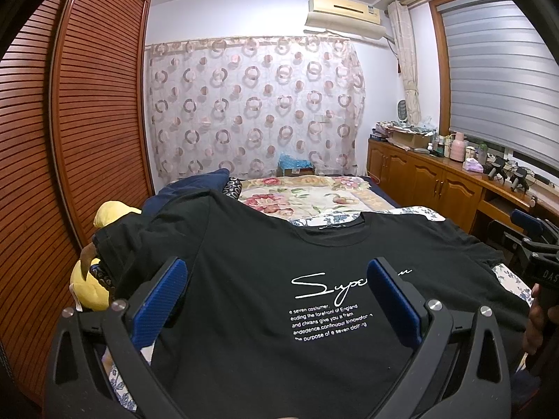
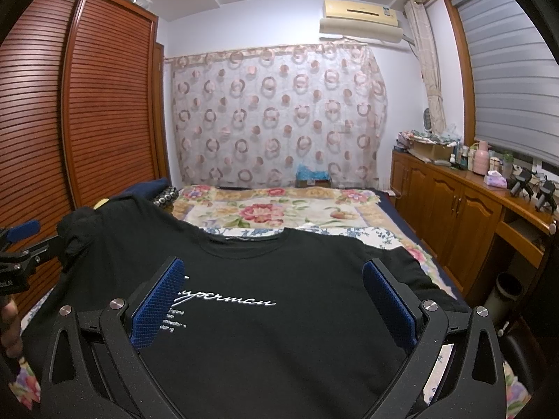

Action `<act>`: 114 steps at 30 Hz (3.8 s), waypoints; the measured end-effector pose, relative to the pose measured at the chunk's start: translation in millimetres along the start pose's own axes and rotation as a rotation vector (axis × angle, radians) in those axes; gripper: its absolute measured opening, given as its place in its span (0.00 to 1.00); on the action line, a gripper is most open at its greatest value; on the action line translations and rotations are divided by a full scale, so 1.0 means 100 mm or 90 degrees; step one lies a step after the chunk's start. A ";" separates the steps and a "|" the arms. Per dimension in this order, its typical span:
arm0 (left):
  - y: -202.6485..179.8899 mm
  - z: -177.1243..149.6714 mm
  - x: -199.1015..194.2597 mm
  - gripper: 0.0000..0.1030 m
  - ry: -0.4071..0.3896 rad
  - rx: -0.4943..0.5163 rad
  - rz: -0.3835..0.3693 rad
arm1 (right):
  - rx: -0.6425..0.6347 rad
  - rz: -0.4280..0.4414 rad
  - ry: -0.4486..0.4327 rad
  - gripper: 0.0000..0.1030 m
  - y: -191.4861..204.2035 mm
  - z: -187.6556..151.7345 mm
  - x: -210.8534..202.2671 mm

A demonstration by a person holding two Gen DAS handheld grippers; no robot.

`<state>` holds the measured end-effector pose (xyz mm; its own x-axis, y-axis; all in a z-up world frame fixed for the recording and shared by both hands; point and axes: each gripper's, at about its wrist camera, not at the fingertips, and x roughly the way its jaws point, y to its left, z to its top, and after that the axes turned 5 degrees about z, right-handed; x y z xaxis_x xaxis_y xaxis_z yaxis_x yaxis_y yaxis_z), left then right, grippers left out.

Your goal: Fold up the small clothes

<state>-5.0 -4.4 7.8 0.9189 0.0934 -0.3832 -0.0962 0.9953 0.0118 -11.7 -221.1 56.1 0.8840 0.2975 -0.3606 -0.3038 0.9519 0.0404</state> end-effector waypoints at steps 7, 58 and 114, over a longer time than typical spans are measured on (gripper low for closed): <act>-0.01 0.00 0.00 1.00 0.000 0.000 0.000 | 0.001 0.001 -0.001 1.00 0.00 0.00 0.00; 1.25 -0.30 0.51 1.00 0.136 -0.005 0.024 | -0.075 0.173 0.133 1.00 0.76 -0.21 0.80; 0.43 0.87 0.92 0.38 0.126 0.097 -0.181 | -0.042 0.204 0.182 1.00 0.50 -0.25 0.96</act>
<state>108.6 49.4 53.7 0.8071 -0.1798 -0.5624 0.2246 0.9744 0.0109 49.4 -146.6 0.1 0.6101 0.5358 -0.5838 -0.5772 0.8052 0.1358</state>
